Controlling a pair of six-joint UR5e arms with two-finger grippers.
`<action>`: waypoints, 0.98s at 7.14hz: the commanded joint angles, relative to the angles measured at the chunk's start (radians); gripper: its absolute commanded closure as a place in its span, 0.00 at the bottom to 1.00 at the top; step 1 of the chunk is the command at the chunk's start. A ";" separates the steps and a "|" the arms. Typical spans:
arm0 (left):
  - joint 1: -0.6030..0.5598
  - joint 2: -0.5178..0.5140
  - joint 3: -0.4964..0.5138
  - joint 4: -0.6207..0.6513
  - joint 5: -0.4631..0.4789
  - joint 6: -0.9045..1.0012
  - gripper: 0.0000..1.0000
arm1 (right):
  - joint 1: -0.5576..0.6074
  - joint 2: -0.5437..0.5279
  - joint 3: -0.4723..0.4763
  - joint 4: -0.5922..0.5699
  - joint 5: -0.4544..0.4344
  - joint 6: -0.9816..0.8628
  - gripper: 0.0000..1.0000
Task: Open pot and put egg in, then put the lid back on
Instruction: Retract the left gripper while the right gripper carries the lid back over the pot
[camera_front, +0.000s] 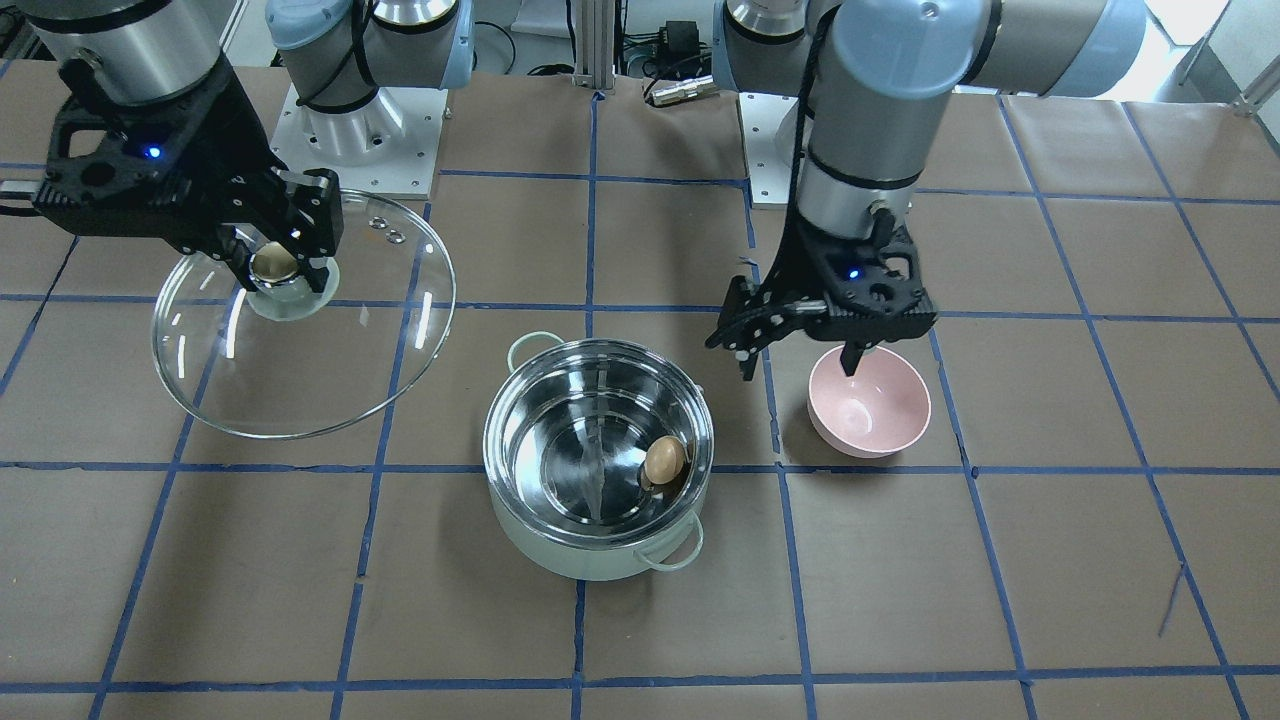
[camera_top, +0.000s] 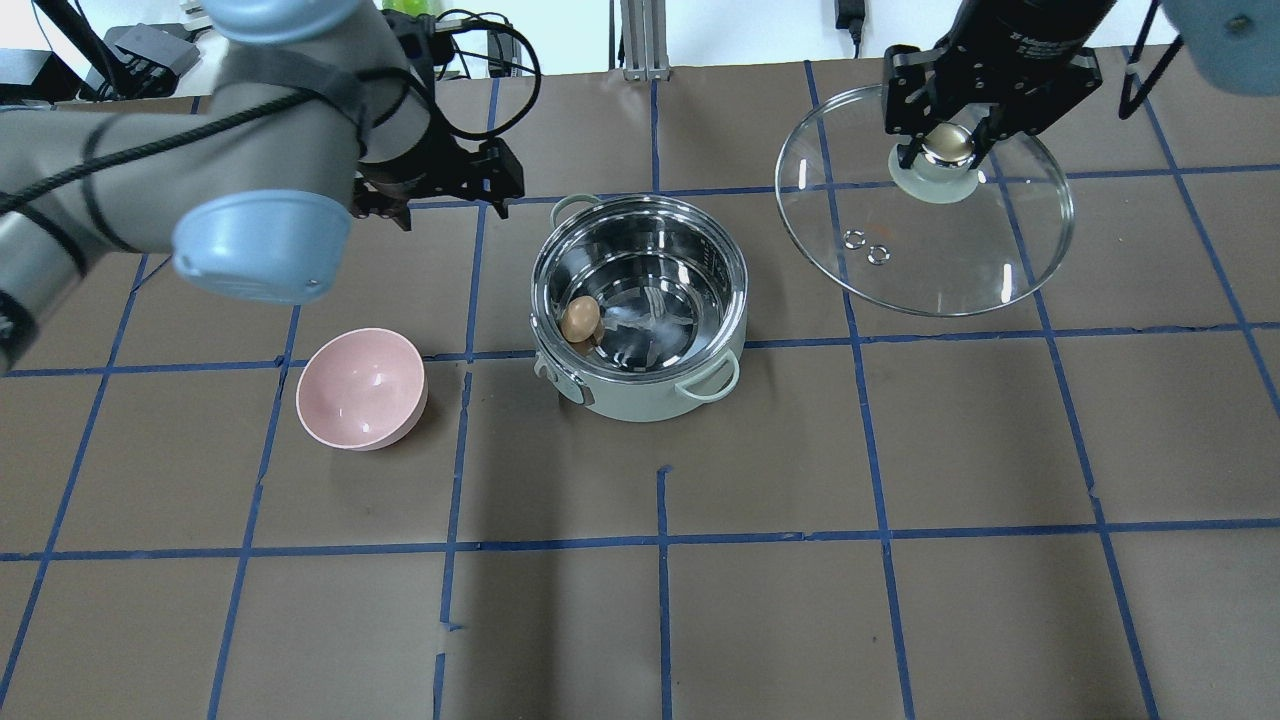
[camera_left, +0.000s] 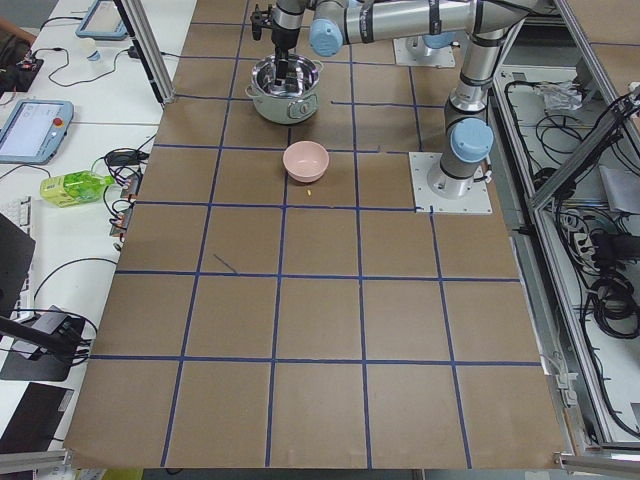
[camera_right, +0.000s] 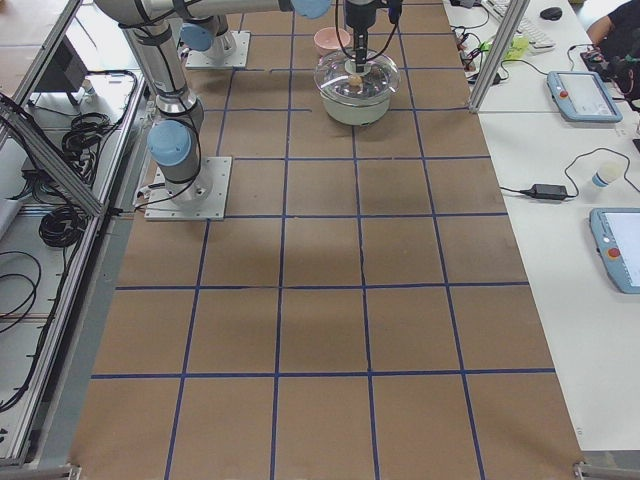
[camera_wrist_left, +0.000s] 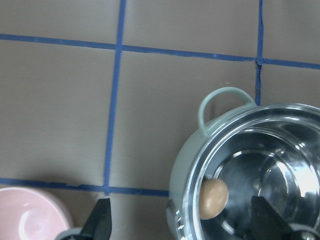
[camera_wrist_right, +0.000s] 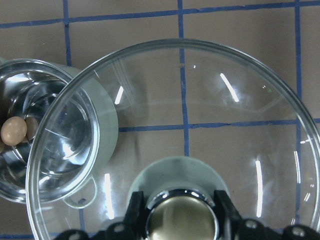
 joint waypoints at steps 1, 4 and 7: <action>0.107 0.121 0.079 -0.330 0.008 0.144 0.00 | 0.142 0.130 -0.082 -0.046 -0.012 0.182 0.95; 0.151 0.113 0.173 -0.487 0.002 0.150 0.00 | 0.297 0.242 -0.097 -0.133 -0.058 0.400 0.95; 0.128 0.111 0.172 -0.485 0.004 0.164 0.00 | 0.376 0.328 -0.089 -0.244 -0.092 0.486 0.95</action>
